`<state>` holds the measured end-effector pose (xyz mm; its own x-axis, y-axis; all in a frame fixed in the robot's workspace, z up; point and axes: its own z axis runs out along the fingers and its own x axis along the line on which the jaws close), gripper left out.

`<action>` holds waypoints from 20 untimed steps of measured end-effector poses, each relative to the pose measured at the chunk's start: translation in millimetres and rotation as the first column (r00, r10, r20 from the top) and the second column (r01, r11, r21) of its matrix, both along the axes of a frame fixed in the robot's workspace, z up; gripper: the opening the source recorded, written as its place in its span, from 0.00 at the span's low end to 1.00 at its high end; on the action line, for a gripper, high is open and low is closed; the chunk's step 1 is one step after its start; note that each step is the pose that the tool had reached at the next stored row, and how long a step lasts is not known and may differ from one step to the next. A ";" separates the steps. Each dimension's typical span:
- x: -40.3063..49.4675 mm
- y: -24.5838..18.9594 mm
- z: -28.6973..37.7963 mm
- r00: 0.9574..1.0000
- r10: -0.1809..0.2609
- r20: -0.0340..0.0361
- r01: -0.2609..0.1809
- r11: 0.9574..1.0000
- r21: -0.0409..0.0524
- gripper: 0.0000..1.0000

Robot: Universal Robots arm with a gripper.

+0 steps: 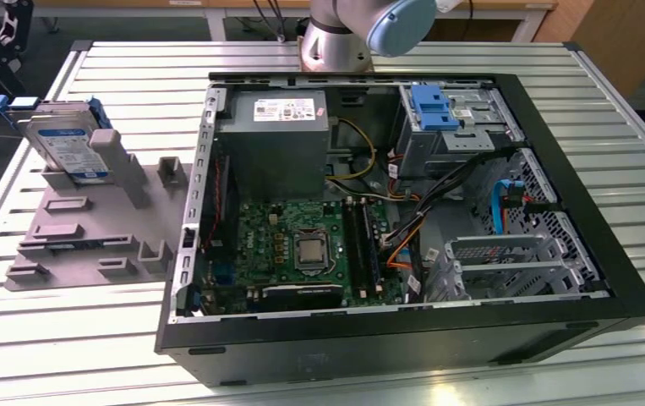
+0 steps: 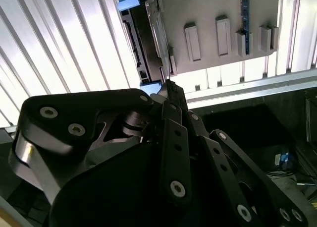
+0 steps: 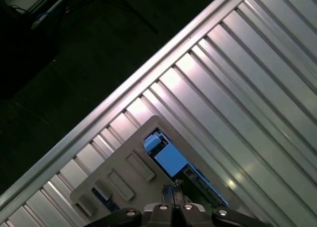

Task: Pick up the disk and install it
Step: 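Pick up the disk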

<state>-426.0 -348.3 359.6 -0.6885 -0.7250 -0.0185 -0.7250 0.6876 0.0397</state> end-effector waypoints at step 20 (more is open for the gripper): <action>0.0 0.0 -0.1 0.989 0.148 0.000 -0.148 0.989 0.000 0.11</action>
<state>-426.0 -348.3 359.5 -0.5739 -0.8187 -0.0185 -0.8186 0.5729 0.0398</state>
